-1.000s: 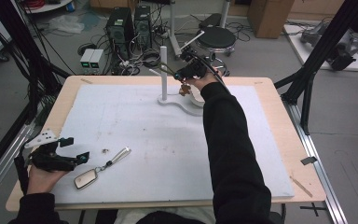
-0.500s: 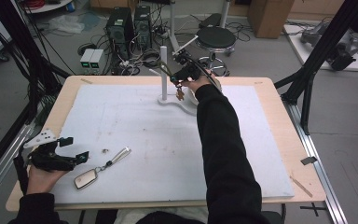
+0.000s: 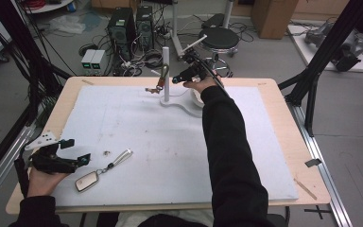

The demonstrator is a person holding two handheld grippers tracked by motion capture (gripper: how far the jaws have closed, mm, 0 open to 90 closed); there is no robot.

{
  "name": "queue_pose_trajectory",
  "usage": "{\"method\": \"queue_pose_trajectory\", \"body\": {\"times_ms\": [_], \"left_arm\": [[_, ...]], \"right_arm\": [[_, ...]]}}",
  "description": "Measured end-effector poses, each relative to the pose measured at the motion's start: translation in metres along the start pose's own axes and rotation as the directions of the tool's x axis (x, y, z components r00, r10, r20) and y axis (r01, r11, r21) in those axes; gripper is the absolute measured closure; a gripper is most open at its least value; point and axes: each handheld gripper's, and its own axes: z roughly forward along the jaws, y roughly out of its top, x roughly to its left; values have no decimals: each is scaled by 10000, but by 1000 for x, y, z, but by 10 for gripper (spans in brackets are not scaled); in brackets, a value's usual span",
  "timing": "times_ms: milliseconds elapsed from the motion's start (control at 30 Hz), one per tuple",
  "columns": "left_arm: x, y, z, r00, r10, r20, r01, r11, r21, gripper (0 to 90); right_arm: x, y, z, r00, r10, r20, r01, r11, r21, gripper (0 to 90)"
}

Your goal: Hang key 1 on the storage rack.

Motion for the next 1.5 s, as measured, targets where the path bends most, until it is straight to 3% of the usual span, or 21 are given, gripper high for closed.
{"method": "queue_pose_trajectory", "body": {"times_ms": [67,133,167,300,400,533,667,767,900,1000,1167,1267,1500], "left_arm": [[0,0,0,10000,-29,-12,29,10000,-39,24],[0,0,0,10000,-27,-24,26,10000,-41,24],[0,0,0,10000,-30,-11,30,10000,-44,24],[0,0,0,10000,-37,-16,37,10000,-53,24],[0,0,0,10000,-49,6,49,10000,-62,24],[-1,1,1,10000,-24,-17,24,10000,-44,24],[-1,1,2,10000,-25,-22,25,10000,-1,24],[-2,0,1,10000,-11,-55,11,10000,9,24],[-3,0,0,10000,-12,-82,13,10000,7,24],[-3,0,0,9999,11,-103,-11,10000,17,24],[-4,1,1,10000,1,-19,-1,10000,-16,24],[-5,1,1,10000,-2,-41,2,10000,5,24],[-5,1,0,9999,-13,-101,13,10000,-41,24]], "right_arm": [[-4,-3,-2,9995,241,-219,-234,9992,334,102],[-4,-8,-6,10000,25,-37,-23,9980,639,70],[-5,-11,-9,10000,-15,-75,20,9978,669,6],[-7,-24,-19,9996,181,204,-192,9983,549,6],[-9,-37,-25,9991,102,405,-130,9975,700,6],[-12,-49,-34,9986,243,474,-261,9990,369,6],[-12,-57,-40,9976,193,669,-223,9987,450,7],[-11,-63,-47,9975,267,653,-270,9996,40,7],[-10,-73,-51,9973,263,692,-271,9996,104,7],[-9,-80,-57,9979,291,585,-281,9995,-169,7],[-7,-92,-61,9955,225,915,-228,9997,22,6],[-5,-98,-68,9964,322,782,-292,9988,-388,7],[-1,-117,-80,9962,262,829,-215,9982,-568,7]]}}
